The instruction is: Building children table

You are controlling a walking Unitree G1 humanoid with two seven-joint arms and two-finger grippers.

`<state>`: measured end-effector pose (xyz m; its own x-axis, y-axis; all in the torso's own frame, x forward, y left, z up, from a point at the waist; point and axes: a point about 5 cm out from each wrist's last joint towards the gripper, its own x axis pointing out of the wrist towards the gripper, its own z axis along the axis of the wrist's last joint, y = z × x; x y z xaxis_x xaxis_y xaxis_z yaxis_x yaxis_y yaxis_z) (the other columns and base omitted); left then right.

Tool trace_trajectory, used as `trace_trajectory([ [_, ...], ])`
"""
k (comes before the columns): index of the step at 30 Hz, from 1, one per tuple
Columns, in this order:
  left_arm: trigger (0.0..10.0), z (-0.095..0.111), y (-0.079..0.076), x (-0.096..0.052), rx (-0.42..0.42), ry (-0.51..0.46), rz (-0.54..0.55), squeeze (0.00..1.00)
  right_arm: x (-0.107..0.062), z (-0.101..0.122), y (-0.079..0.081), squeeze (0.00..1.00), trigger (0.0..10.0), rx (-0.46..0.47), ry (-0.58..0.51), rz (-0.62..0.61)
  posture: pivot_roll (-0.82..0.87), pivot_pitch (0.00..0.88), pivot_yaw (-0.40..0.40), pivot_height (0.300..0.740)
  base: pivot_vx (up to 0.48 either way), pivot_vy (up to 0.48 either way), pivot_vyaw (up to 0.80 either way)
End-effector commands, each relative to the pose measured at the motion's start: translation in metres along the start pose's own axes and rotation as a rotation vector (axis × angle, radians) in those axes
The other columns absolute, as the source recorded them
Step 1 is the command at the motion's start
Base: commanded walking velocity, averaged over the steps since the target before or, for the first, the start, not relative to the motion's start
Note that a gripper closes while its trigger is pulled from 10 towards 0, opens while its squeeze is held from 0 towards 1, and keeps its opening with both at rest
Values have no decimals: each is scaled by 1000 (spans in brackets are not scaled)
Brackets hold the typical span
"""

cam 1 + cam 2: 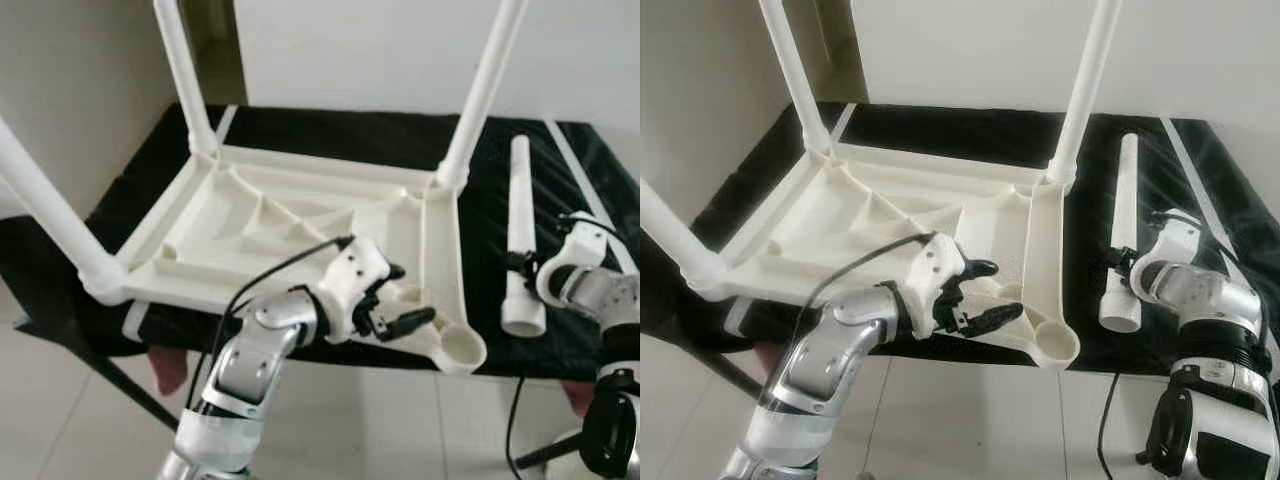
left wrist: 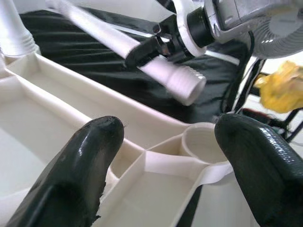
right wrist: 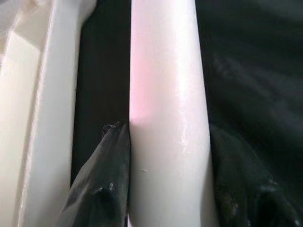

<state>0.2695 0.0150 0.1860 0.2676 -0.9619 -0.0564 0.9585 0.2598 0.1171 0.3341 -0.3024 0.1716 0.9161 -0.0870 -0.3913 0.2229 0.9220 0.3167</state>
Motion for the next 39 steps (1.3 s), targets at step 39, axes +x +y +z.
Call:
trace_trajectory([
  [39, 10000, 31, 116, 4, 55, 124, 621, 0, -69, -27, 111, 0, 10000, -231, -484, 635, -13, 26, -3, 740, 0, 0, 0],
])
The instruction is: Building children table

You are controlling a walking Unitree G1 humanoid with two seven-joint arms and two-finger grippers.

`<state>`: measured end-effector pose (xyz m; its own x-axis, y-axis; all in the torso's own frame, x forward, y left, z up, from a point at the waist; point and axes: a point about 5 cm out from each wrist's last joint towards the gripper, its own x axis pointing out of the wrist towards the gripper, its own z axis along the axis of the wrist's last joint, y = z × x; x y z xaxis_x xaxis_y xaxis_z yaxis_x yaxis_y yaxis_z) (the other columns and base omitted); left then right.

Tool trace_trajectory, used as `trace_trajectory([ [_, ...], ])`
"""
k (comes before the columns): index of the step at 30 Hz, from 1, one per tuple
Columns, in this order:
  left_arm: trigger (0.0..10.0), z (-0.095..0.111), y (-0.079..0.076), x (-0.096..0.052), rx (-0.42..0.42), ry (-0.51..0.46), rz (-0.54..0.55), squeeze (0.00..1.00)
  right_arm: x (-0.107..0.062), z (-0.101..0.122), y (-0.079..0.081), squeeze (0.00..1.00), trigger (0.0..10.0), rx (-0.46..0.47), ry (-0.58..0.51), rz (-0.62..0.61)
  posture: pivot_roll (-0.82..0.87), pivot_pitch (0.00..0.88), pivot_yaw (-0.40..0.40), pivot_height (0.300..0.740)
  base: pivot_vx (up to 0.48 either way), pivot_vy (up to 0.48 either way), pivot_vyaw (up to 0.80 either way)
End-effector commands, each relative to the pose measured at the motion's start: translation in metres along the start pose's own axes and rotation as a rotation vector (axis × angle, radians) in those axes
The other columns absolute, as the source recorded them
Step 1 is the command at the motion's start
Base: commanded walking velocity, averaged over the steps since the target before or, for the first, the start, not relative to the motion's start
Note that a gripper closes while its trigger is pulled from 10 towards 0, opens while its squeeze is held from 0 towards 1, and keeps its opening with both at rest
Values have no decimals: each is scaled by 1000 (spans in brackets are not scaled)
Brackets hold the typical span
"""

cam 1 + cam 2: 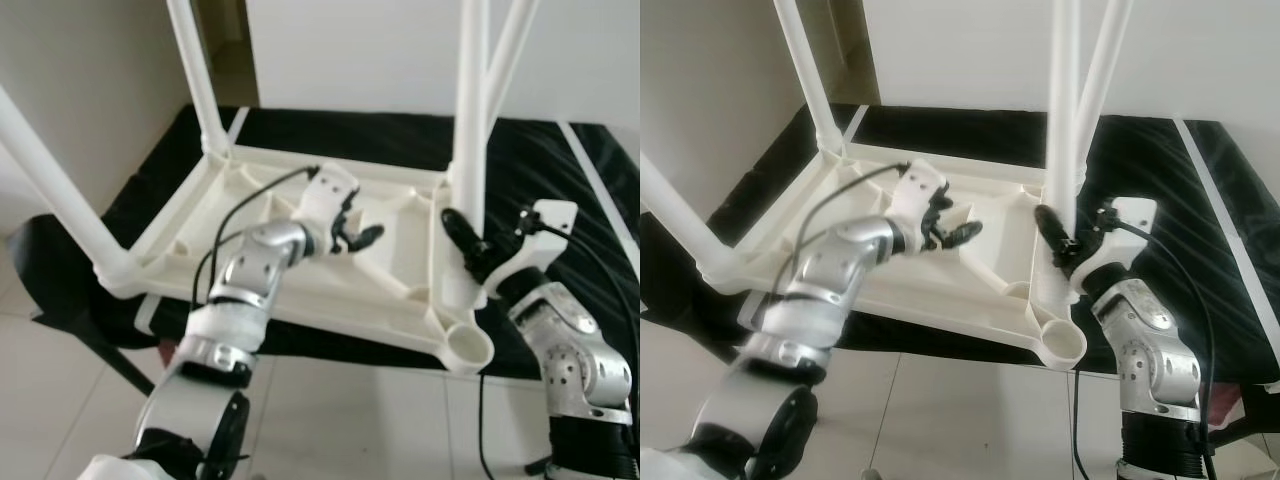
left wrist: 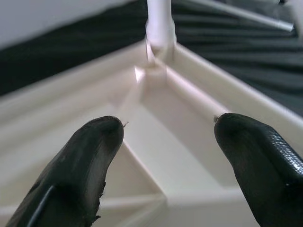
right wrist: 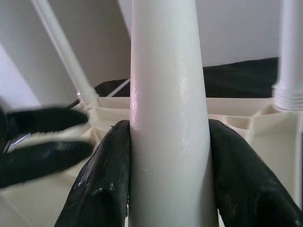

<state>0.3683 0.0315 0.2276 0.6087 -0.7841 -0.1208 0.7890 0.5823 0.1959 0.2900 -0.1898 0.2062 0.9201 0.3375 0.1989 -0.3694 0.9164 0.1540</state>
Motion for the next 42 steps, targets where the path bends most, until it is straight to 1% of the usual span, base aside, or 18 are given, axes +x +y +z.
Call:
trace_trajectory([
  [1, 10000, 3, 15, 2, -9, 0, 257, 0, 1, 3, 11, 0, 10000, 10, -32, 64, -13, 27, -4, 740, 0, 0, 0],
  [6, 10000, 7, 16, 4, -12, -11, 258, 0, 2, 2, 16, 0, 10000, 12, -34, 88, -12, 26, -4, 740, 0, 0, 0],
  [7, 10000, 15, 15, 8, -12, -33, 244, 0, 3, -1, 23, 0, 10000, 21, -33, 118, -8, 26, -2, 740, 0, 0, 0],
  [10, 10000, 17, 15, 9, -13, -39, 239, 0, 2, -3, 26, 0, 10000, 20, -26, 135, -8, 27, -3, 740, 0, 0, 0],
  [13, 10000, 24, 17, 14, 6, -43, 232, 0, 0, -8, 34, 0, 10000, 21, -7, 194, -8, 29, -4, 740, 0, 0, 0],
  [14, 10000, 24, 17, 14, 6, -43, 232, 0, 0, -8, 34, 0, 10000, 21, -7, 194, -8, 29, -4, 740, 0, 0, 0],
  [17, 10000, 37, 21, 17, 22, -71, 222, 0, -2, -10, 39, 0, 10000, 29, 4, 228, -5, 29, -5, 740, 0, 0, 0],
  [18, 10000, 37, 21, 17, 22, -71, 222, 0, -2, -10, 39, 0, 10000, 29, 4, 228, -5, 29, -5, 740, 0, 0, 0],
  [20, 10000, 44, 23, 18, 26, -88, 215, 0, -2, -11, 41, 0, 10000, 32, 8, 237, -7, 29, -4, 740, 0, 0, 0],
  [21, 10000, 44, 23, 18, 26, -88, 215, 0, -2, -11, 41, 0, 10000, 32, 8, 237, -7, 29, -4, 740, 0, 0, 0],
  [22, 10000, 50, 22, 19, 18, -108, 199, 0, -2, -13, 41, 0, 10000, 36, 14, 237, -10, 29, -3, 740, 0, 0, 0],
  [23, 10000, 50, 22, 19, 18, -108, 199, 0, -2, -13, 41, 0, 10000, 36, 14, 237, -10, 29, -3, 740, 0, 0, 0],
  [25, 10000, 62, 20, 22, -23, -154, 154, 0, -2, -17, 43, 0, 10000, 42, 30, 237, -11, 30, -1, 740, 0, 0, 0],
  [26, 10000, 62, 20, 22, -23, -154, 154, 0, -2, -17, 43, 0, 10000, 42, 30, 237, -11, 30, -1, 740, 0, 0, 0],
  [28, 10000, 74, 7, 27, -27, -205, 61, 0, -1, -21, 43, 0, 10000, 54, 38, 225, -12, 31, 1, 740, 0, 0, 0],
  [29, 10000, 76, 3, 29, -24, -213, 43, 0, 0, -22, 42, 0, 10000, 55, 41, 220, -12, 32, 0, 740, 0, 0, 0],
  [32, 10000, 79, -2, 31, -20, -228, 17, 0, 2, -24, 42, 0, 10000, 57, 45, 215, -14, 33, 3, 740, 0, 0, 0],
  [42, 10000, 84, -8, 37, -37, -252, -8, 0, 11, -25, 43, 0, 10000, 53, 50, 219, -9, 31, -1, 740, 0, 0, 0],
])
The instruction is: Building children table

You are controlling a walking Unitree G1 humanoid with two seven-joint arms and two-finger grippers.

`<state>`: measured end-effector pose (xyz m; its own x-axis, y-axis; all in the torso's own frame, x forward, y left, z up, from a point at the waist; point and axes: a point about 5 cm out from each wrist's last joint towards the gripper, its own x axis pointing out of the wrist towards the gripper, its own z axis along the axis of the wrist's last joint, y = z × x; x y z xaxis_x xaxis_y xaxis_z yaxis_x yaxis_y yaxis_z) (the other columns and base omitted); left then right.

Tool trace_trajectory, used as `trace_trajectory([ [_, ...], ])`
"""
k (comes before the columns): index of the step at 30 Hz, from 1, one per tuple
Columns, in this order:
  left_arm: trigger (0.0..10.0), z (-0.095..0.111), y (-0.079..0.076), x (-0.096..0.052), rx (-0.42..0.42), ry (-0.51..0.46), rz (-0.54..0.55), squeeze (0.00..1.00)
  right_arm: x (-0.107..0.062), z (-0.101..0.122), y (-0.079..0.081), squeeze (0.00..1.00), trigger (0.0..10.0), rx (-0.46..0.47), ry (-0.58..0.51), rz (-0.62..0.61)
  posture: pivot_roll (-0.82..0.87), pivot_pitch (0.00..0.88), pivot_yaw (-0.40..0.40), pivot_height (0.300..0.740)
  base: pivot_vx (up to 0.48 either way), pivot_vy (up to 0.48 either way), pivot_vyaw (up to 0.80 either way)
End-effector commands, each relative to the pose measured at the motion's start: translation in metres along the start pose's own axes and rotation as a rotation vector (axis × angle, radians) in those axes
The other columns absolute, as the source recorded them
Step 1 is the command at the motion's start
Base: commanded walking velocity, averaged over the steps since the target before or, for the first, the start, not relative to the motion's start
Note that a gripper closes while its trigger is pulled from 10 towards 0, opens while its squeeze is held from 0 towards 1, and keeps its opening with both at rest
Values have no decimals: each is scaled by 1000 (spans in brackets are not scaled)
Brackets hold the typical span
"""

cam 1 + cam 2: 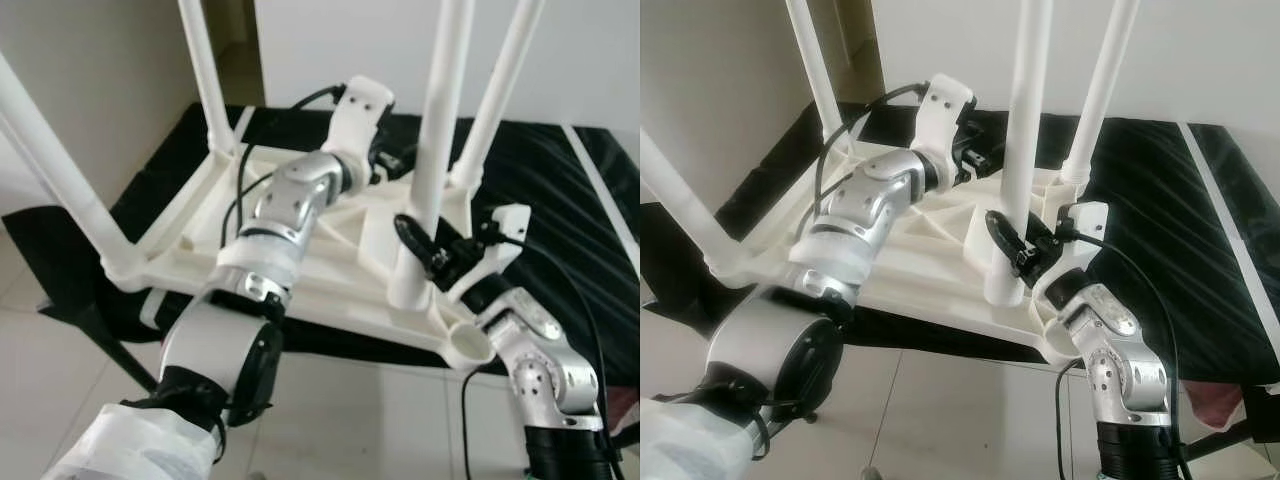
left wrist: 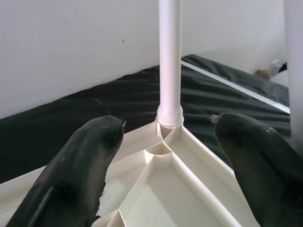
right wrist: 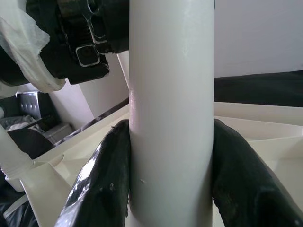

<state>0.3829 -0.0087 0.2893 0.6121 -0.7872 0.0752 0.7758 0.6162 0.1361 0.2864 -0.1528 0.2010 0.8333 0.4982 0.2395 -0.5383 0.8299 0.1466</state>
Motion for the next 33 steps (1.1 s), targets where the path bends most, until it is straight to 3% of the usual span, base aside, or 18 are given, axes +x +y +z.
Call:
trace_trajectory([
  [1, 10000, 17, -11, 7, 16, -64, -49, 0, 6, -13, 7, 0, 10000, 19, 64, 32, -8, 30, -3, 740, 0, 0, 0],
  [33, 10000, 18, -27, 11, -19, -91, -106, 0, 15, -25, 11, 0, 10000, 27, 71, 38, -5, 3, 4, 740, 0, 0, 0],
])
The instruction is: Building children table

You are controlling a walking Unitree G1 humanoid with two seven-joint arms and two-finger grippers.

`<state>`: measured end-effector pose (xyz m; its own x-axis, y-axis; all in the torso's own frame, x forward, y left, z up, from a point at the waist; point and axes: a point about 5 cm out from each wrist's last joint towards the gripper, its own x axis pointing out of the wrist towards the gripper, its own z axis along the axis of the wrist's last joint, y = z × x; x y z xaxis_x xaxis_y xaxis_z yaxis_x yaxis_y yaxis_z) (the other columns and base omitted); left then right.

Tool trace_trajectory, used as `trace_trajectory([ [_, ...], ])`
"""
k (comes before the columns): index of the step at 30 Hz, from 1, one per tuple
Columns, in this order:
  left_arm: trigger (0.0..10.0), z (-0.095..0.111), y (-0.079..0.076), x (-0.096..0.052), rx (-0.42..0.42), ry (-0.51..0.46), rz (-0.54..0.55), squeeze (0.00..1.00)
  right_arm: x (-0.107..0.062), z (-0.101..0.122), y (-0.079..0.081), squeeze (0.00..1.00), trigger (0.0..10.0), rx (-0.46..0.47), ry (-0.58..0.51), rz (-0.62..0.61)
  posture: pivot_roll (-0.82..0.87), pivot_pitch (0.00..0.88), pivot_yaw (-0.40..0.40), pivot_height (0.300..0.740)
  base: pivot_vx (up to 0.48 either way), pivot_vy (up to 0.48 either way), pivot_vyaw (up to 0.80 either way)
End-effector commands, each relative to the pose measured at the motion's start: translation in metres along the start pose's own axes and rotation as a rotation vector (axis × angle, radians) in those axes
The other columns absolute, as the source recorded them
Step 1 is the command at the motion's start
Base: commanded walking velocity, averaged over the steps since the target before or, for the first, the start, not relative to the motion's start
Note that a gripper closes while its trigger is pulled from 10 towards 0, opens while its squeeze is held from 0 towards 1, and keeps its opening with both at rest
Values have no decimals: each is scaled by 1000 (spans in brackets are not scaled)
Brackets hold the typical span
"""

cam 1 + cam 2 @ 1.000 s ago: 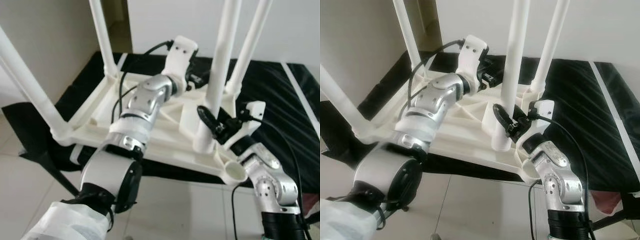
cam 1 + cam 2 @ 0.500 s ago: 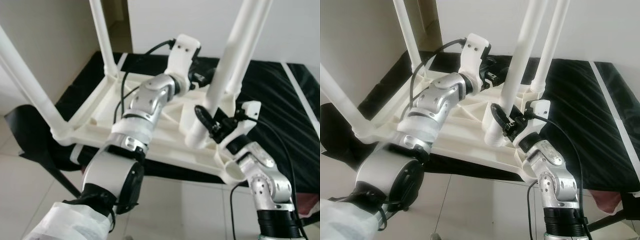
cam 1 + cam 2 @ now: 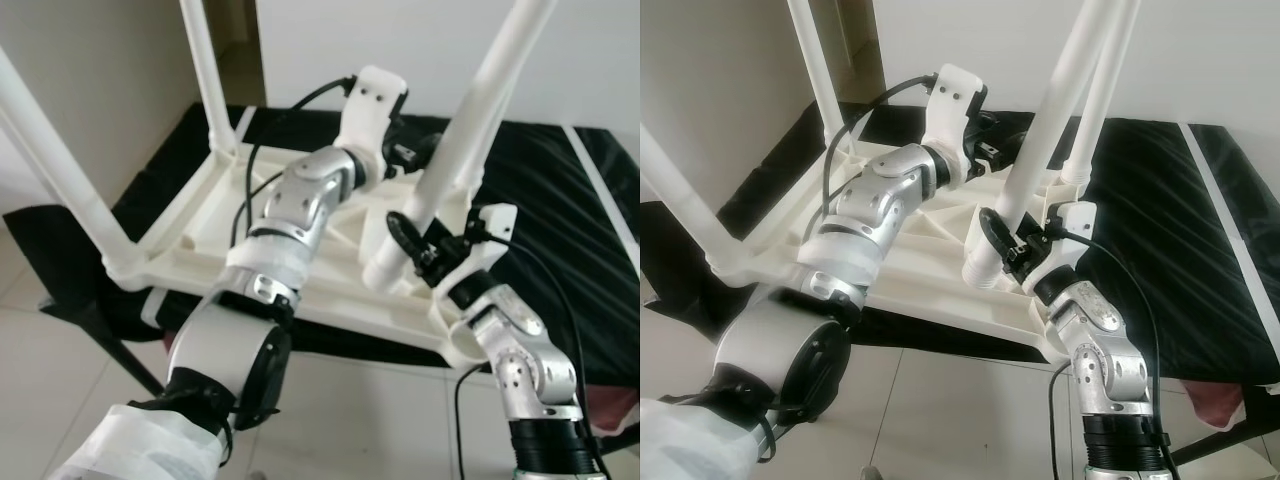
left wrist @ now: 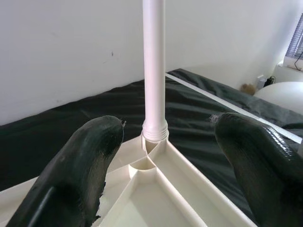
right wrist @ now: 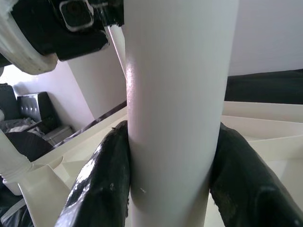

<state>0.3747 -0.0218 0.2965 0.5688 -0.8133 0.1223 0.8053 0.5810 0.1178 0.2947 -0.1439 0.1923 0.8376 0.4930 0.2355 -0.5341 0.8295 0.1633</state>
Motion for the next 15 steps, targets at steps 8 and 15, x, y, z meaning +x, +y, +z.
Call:
trace_trajectory([
  [8, 10000, 10, 0, 2, 13, -44, -5, 0, 4, -6, 6, 0, 10000, -3, 25, 22, -7, 0, 0, 740, 0, 0, 0],
  [15, 10000, 2, 24, -14, 12, -30, 83, 0, -1, 4, -8, 0, 10000, -51, -12, -104, -14, 2, 3, 740, 0, 0, 0],
])
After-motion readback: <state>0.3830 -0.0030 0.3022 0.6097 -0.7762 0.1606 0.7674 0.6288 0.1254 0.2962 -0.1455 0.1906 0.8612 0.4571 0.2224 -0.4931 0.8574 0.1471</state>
